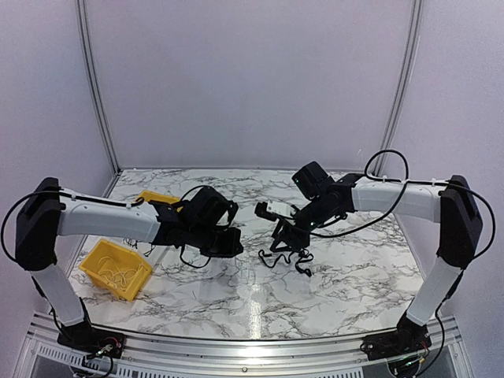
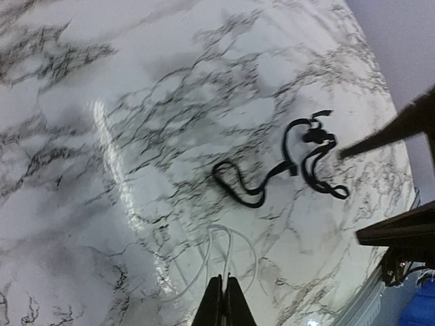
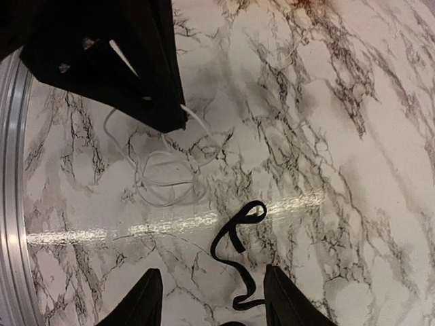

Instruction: Untangle the cables

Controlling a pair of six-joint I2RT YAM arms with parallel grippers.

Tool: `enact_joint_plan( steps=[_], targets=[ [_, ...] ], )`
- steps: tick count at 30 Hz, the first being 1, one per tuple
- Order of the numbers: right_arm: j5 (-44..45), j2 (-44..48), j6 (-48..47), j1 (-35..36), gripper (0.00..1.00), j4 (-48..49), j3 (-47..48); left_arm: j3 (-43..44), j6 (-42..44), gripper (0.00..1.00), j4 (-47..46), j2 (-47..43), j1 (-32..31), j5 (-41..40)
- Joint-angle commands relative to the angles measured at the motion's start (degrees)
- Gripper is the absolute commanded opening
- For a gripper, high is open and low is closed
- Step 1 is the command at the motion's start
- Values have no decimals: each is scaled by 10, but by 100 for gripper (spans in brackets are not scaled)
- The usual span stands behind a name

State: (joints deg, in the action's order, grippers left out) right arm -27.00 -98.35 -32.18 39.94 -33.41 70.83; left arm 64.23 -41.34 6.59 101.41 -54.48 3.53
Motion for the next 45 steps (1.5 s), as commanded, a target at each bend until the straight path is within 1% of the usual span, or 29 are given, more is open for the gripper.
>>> enact_joint_plan(
  steps=[1,4,7,11,14,18,20,22,25,26,28,29,31,33,36,38,42,45],
  targets=[
    [9,31,13,-1,54,11,68,38,123,0,-11,-77,-20,-19],
    [-2,29,9,0,59,8,99,39,157,0,-31,-101,-33,-12],
    [-25,21,-2,-1,61,-11,122,33,158,0,-51,-118,-35,-11],
    [-64,26,10,0,60,-1,112,27,154,0,-69,-128,-36,-7],
    [-84,38,20,0,57,16,94,21,152,0,-88,-135,-37,-5],
    [-134,51,14,-1,55,14,83,16,151,0,-97,-139,-37,-6],
    [-153,53,13,0,50,15,77,13,151,0,-100,-140,-37,-6],
    [-157,50,14,0,39,15,76,7,150,0,-109,-144,-37,-9],
    [-169,45,9,0,27,10,79,-2,149,0,-123,-148,-37,-11],
    [-172,45,9,0,20,11,78,-4,148,0,-126,-150,-37,-9],
    [-176,46,13,0,2,12,82,-9,152,0,-132,-149,-37,-6],
    [-175,47,15,-1,0,12,84,-13,156,0,-140,-148,-37,-6],
    [-175,52,18,-2,0,11,88,-26,164,4,-157,-145,-37,-12],
    [-179,59,25,-3,0,10,90,-40,168,8,-176,-136,-37,-30],
    [-188,67,32,-3,0,3,93,-64,174,14,-229,-117,-38,-60],
    [-194,71,35,-3,0,-3,95,-79,177,15,-280,-105,-39,-72],
    [-211,69,30,-3,0,-38,109,-111,186,15,-424,-66,-39,-94],
    [-227,67,22,-3,0,-76,141,-101,198,15,-480,-17,-39,-108]
  ],
)
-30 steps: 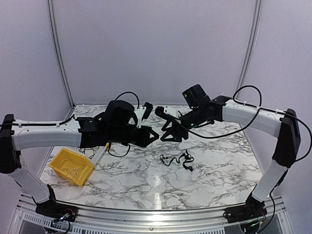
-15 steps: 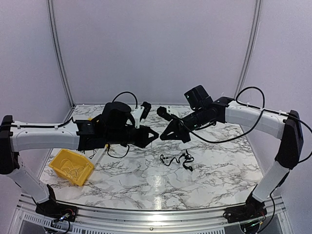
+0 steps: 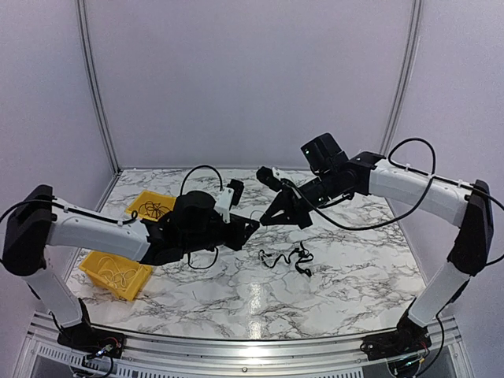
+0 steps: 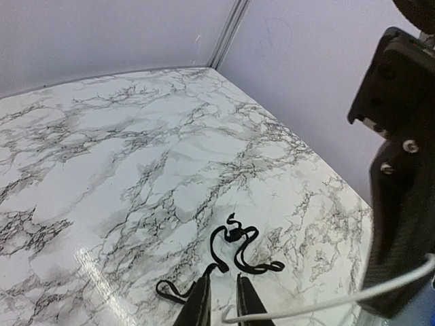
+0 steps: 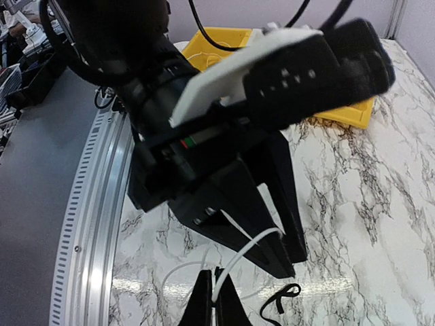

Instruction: Untangle the cables

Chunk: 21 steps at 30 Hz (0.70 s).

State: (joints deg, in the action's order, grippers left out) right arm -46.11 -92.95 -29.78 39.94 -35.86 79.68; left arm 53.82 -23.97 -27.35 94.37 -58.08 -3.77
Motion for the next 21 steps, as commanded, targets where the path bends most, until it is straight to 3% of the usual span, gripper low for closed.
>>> enact_joint_plan(
  steps=[1,7,14,21],
  targets=[
    [-42,13,-4,-3,0,-64,66,11,25,15,-147,70,-3,-41],
    [-61,33,-9,-3,0,-108,125,18,9,16,-236,146,-3,-52],
    [-40,51,-15,-3,0,-134,182,9,-14,15,-279,195,-2,-73],
    [-10,57,-24,-6,0,-180,331,-10,-29,15,-302,235,1,-83]
  ],
)
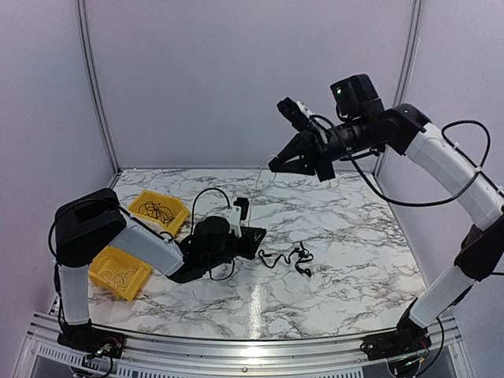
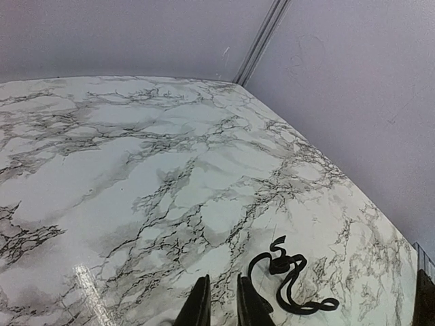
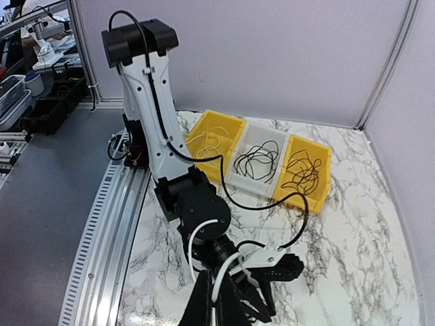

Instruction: Untangle the cables

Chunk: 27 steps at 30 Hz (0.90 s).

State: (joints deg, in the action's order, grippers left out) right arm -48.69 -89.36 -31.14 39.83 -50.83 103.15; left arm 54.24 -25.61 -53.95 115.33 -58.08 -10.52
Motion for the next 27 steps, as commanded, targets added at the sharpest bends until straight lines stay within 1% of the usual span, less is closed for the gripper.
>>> enact_joint_plan(
  steps=[1,4,6,9,14,20,24,27],
  targets=[
    [24,21,-10,-6,0,-36,120,-15,-16,15,-38,32,1,-16],
    [58,18,-10,-7,0,-45,198,-20,-27,16,-47,49,5,-15],
    [78,23,-9,-12,0,-36,223,-24,-32,16,-55,58,6,-14],
    [84,17,-4,-31,0,-30,248,-32,-41,16,-68,66,10,-17],
    [96,16,-5,-36,0,-27,238,-61,-60,18,-94,55,18,-22],
    [111,20,1,-36,0,-13,208,-104,-70,24,-97,13,27,-51],
    [153,18,10,-43,0,7,233,-138,-95,28,-97,-14,32,-54],
    [173,16,19,-82,0,26,278,-167,-118,30,-97,-32,32,-59]
  ],
)
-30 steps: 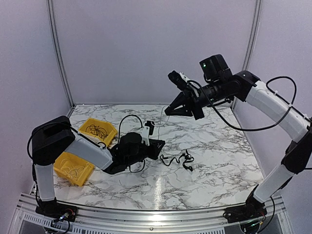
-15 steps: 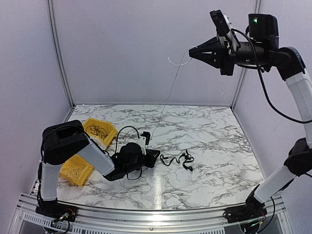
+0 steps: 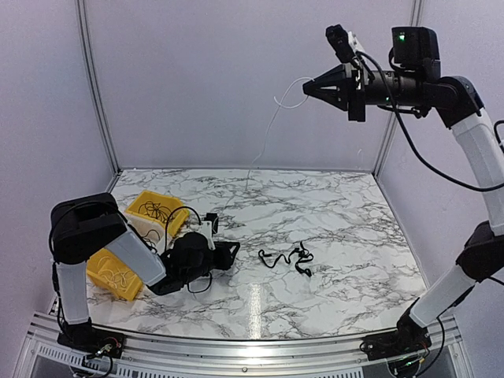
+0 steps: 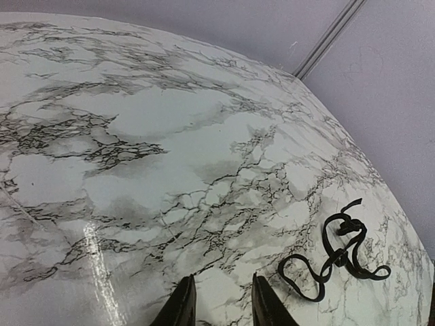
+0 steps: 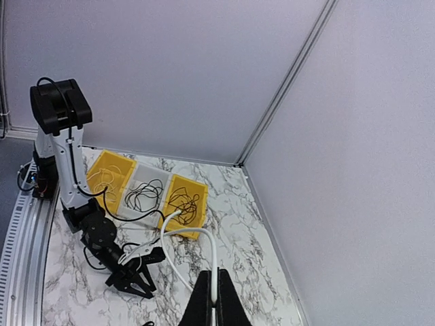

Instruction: Untangle the cables

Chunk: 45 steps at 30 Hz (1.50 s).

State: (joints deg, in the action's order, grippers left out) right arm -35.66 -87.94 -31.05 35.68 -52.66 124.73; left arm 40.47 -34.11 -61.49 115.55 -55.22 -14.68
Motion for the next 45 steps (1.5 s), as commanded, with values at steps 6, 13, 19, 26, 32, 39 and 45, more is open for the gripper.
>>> enact_joint_plan(
  steps=[6,13,19,26,32,39,45],
  targets=[
    [116,-7,7,-96,0,60,130,-59,-75,30,-23,-43,4,-33],
    [114,8,-4,-97,0,93,-8,-55,-54,32,-24,-66,1,-27],
    [105,25,-18,-97,0,109,-138,-71,32,37,-29,-161,-19,-16],
    [79,25,-63,-66,0,83,-215,-114,119,47,-22,-310,-40,-80],
    [140,8,-96,9,0,78,-268,-117,185,51,8,-388,-41,-57],
    [147,-8,-98,60,0,77,-284,-96,255,52,32,-390,-42,13],
    [154,-21,-102,99,0,67,-291,-82,270,52,38,-390,-42,69]
  ],
)
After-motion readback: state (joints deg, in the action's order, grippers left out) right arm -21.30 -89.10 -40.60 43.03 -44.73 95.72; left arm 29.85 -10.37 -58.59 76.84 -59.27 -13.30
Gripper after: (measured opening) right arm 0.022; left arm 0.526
